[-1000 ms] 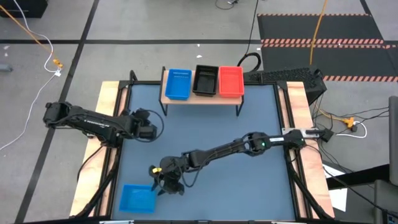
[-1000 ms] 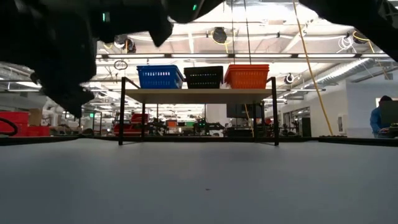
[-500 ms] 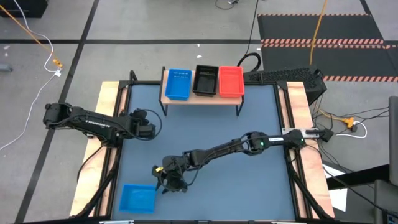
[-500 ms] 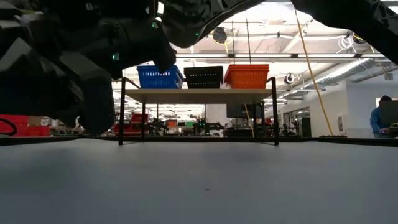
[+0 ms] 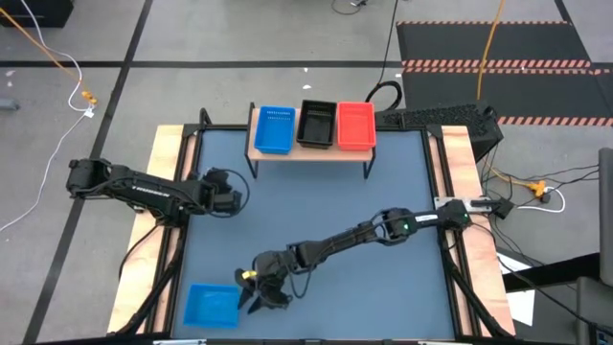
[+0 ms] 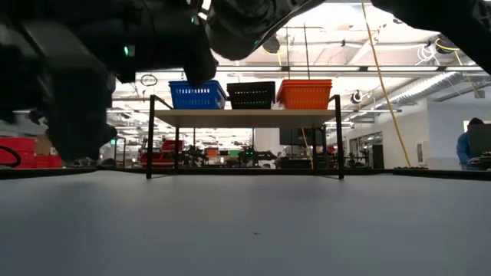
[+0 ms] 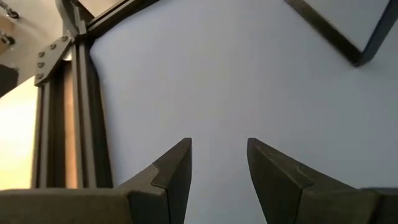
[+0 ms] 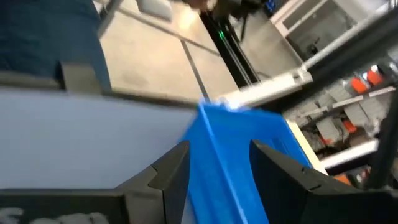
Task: Stack baskets on shelf by color
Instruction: Stack the blue bin on the stacked blue bins on the shelf
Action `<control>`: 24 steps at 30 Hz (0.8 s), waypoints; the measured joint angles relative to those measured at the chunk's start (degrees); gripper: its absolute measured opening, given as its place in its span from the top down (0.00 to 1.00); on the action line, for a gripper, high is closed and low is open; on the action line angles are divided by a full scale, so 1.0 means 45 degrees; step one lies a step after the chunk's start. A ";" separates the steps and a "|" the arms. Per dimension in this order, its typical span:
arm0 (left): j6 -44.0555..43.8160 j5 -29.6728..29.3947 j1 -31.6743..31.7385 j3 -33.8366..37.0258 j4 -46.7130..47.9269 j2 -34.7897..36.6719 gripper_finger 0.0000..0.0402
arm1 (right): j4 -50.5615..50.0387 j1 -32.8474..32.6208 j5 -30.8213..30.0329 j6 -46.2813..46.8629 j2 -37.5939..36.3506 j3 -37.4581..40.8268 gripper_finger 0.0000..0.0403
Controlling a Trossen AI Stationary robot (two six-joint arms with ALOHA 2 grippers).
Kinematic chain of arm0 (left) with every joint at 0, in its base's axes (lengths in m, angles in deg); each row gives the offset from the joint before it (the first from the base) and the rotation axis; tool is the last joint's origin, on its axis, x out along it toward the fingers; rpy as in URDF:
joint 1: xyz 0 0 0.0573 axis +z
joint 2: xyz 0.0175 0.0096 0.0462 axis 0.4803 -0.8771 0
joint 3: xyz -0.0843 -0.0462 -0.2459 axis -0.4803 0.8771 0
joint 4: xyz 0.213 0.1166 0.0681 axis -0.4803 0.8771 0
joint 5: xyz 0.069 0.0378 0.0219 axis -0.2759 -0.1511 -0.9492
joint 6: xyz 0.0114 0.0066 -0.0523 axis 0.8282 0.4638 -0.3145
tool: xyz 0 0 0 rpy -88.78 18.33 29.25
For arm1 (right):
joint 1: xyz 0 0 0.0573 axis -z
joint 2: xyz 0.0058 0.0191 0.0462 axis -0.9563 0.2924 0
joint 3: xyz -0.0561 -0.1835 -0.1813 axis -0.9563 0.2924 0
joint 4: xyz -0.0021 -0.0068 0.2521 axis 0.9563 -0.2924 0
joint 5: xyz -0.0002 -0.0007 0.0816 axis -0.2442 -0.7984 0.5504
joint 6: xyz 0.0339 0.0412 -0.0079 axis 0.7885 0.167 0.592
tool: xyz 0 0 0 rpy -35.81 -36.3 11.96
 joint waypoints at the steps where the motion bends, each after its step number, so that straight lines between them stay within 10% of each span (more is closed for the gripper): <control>1: 0.0000 0.0000 0.0000 0.0000 -0.0133 0.0000 0.61 | 0.0150 -0.0084 0.0011 0.0007 0.0003 0.0003 0.60; 24: 0.0962 -0.0275 0.0038 0.0000 -0.1349 -0.0004 0.61 | 0.1791 -0.0278 -0.1730 -0.0177 0.1116 -0.0070 0.60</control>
